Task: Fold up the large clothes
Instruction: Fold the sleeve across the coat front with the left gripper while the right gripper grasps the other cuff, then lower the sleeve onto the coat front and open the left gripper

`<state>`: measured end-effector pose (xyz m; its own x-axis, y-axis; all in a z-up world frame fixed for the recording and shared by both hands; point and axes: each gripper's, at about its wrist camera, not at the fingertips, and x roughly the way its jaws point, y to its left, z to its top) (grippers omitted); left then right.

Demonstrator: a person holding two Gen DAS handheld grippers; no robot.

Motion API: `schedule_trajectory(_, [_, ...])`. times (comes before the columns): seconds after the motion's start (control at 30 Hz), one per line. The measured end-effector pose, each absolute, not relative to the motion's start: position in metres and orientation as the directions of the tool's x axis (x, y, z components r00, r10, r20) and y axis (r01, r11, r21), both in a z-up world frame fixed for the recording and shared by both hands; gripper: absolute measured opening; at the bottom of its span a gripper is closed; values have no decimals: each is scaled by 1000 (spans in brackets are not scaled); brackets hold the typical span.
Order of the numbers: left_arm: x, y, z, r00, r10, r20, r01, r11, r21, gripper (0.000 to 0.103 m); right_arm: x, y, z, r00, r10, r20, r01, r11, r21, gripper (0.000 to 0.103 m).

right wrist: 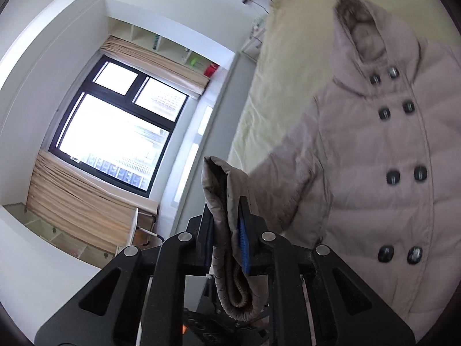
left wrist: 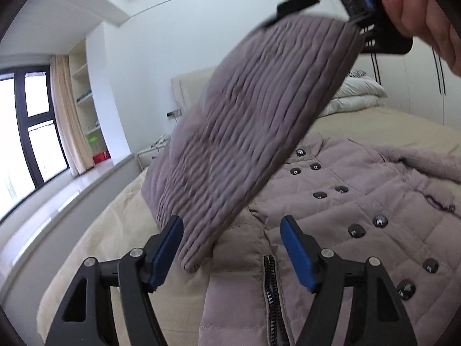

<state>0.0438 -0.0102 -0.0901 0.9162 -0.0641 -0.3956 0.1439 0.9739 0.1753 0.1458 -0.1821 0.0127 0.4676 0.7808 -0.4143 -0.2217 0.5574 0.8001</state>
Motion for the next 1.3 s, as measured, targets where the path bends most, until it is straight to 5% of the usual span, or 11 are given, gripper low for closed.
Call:
schedule_trajectory(0.2, [119, 7, -89, 854, -132, -503, 45, 982, -182, 74, 152, -173, 153, 571, 766, -297, -409, 578, 706, 14])
schedule_trajectory(0.43, [206, -11, -117, 790, -122, -601, -23, 973, -228, 74, 162, -184, 228, 635, 735, -238, -456, 606, 652, 14])
schedule_trajectory(0.5, [222, -5, -122, 779, -135, -613, -38, 964, -261, 63, 165, -200, 229, 646, 725, -238, -439, 608, 661, 14])
schedule_trajectory(0.57, [234, 5, -125, 764, -123, -634, -61, 964, -260, 35, 169, -222, 223, 663, 709, -239, -408, 611, 678, 14])
schedule_trajectory(0.63, [240, 15, -128, 762, -92, -641, -78, 970, -231, 33, 173, -251, 213, 685, 687, -243, -366, 613, 700, 14])
schedule_trajectory(0.83, [246, 37, -143, 732, -20, -681, -122, 980, -159, 31, 222, -324, 129, 747, 574, -334, -172, 653, 738, 13])
schedule_trajectory(1.23, [253, 13, -163, 687, 89, -721, -38, 996, 87, 32, 272, -456, -216, 632, 349, -692, 443, 570, 692, 12])
schedule_trajectory(1.3, [248, 15, -160, 681, 110, -724, -23, 991, 129, 41, 269, -463, -251, 650, 370, -664, 444, 525, 727, 11])
